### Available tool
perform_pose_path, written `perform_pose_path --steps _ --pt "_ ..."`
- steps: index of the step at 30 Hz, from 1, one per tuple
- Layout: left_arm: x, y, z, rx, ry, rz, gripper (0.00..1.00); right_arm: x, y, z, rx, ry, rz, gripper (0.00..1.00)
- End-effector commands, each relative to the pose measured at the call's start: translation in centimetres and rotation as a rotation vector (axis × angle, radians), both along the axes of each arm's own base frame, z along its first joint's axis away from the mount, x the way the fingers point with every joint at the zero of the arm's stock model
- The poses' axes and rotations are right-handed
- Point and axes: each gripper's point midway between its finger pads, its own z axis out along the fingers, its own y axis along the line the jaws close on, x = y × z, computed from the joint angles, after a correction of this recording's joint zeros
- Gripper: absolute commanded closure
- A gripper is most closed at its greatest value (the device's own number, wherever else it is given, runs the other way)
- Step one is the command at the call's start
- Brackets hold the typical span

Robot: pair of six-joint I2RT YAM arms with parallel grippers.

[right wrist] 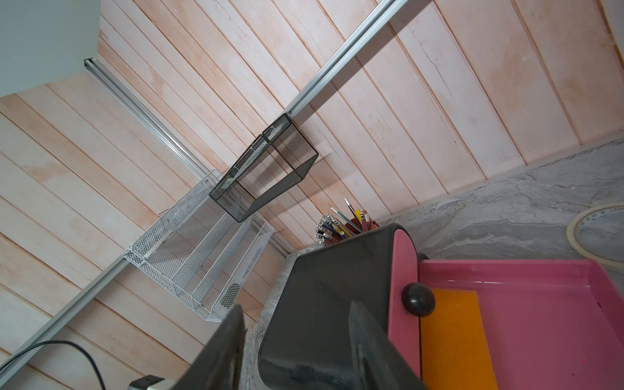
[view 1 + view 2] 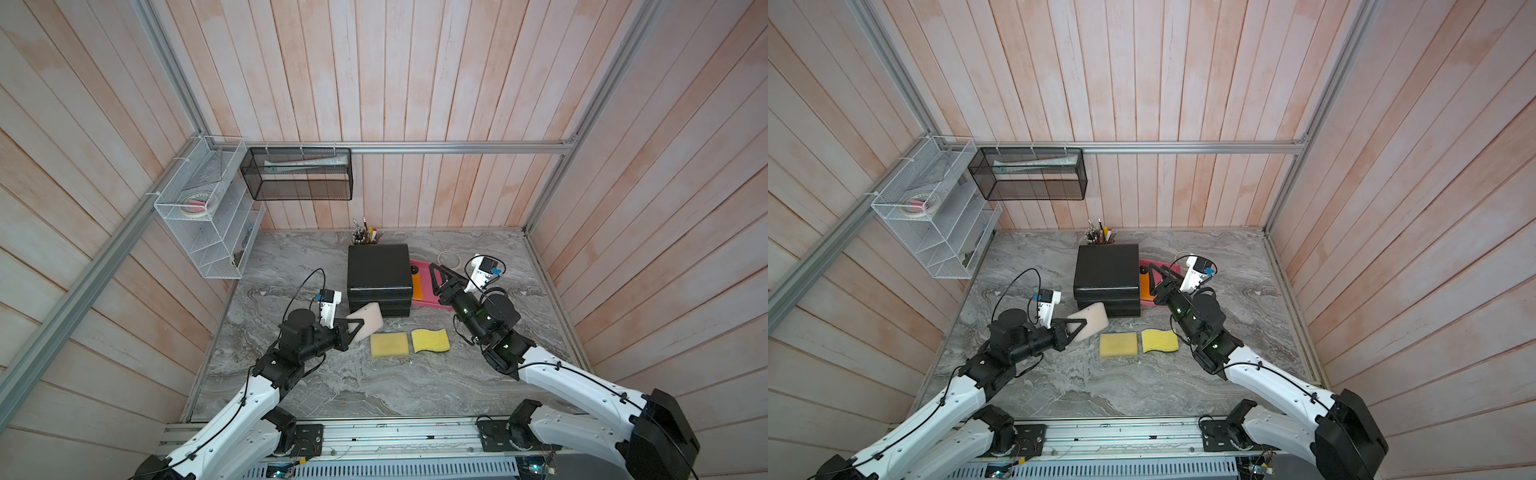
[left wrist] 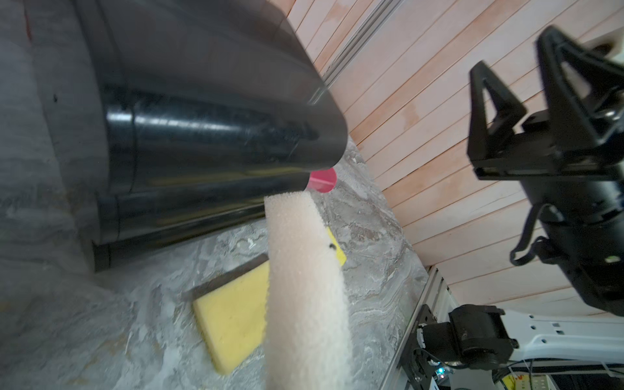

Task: Take the sponge out of the drawer
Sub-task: Place the sponge at the center of the board.

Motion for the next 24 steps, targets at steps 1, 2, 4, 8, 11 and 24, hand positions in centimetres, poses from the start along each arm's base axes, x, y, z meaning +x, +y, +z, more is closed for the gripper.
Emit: perform_pose_path --steps 1,2,4,8,11,24 --pt "-0.1 0.9 -1.5 0.047 0.051 0.065 0.97 0.2 -0.2 -1.1 -0.041 0.007 -0.011 0.48" --pt "-0.1 1.1 -2.0 0.065 0.062 0.083 0.97 0.2 -0.2 -1.1 -0.043 0.004 -0.010 0.48" --pt "0.0 1.6 -3.3 0.103 0.102 0.124 0.97 0.2 -0.4 -1.4 -0.044 0.006 -0.014 0.48" --pt "-1.3 2.4 -6.4 0.135 0.208 0.154 0.97 0.1 -0.8 -1.6 -0.042 0.005 -0.020 0.48" --pt "-1.7 3.0 -6.3 0.135 0.209 0.176 0.97 0.2 -1.2 -2.0 -0.033 0.008 -0.030 0.48" --pt "-1.9 2.5 -6.0 0.238 0.302 0.116 0.94 0.2 -2.1 -2.7 0.000 -0.001 -0.043 0.48"
